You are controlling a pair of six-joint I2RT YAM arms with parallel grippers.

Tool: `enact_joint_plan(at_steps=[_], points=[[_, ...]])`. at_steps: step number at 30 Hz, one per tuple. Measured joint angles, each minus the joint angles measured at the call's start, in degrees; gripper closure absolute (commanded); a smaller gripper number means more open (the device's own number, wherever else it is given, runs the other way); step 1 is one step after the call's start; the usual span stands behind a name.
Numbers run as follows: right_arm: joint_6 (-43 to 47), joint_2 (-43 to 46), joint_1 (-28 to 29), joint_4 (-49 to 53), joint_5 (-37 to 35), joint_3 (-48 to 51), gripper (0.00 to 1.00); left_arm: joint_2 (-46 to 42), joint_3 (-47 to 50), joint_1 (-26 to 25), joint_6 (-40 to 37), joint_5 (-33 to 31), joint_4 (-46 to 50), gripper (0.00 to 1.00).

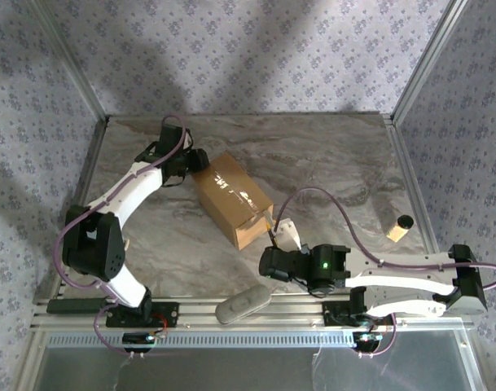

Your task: Unpack the express box

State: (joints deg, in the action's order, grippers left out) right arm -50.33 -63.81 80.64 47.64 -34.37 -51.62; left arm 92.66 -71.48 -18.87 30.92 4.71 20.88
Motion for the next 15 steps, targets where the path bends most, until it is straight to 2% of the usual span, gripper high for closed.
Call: enact_joint_plan(at_steps=[15], points=[[5.44, 0.59, -4.76, -0.70, 7.50, -2.80, 1.00, -0.42, 2.97, 0.02, 0.63, 2.45, -6.38, 0.54]])
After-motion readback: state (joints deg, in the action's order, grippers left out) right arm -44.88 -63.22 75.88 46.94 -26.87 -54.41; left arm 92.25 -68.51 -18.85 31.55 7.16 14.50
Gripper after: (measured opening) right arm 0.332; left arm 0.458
